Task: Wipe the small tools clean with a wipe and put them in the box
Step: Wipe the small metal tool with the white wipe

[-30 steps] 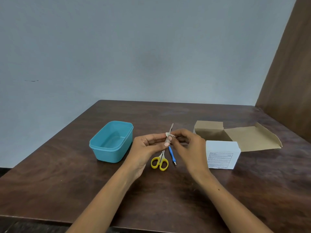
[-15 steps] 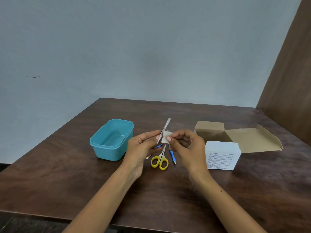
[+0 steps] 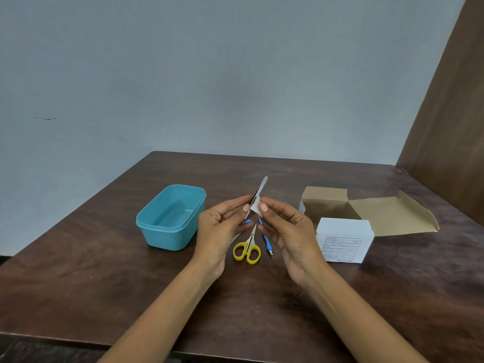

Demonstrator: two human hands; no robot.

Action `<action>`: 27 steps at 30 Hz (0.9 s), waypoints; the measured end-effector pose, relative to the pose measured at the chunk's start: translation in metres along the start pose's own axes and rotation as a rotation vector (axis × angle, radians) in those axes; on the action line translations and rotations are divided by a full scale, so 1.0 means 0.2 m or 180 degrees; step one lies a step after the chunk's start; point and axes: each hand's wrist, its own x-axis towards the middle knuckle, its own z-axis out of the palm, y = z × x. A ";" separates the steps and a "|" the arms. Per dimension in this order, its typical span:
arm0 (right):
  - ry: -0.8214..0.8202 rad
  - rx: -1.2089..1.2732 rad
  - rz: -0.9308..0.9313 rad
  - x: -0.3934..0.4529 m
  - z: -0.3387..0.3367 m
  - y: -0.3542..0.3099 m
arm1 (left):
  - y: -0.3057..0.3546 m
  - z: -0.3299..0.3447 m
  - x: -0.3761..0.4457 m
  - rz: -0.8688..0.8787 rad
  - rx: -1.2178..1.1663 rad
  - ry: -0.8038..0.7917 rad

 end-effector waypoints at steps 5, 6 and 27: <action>0.0101 -0.0032 0.0067 0.01 0.01 0.03 | -0.01 0.01 0.00 0.0210 0.0193 -0.0028; 0.0144 -0.0043 0.0080 0.01 0.01 0.03 | -0.01 0.01 -0.01 0.0292 0.0255 -0.0057; 0.0282 -0.0941 -0.0181 0.02 -0.02 0.02 | -0.04 -0.02 -0.01 0.0929 0.1463 -0.0209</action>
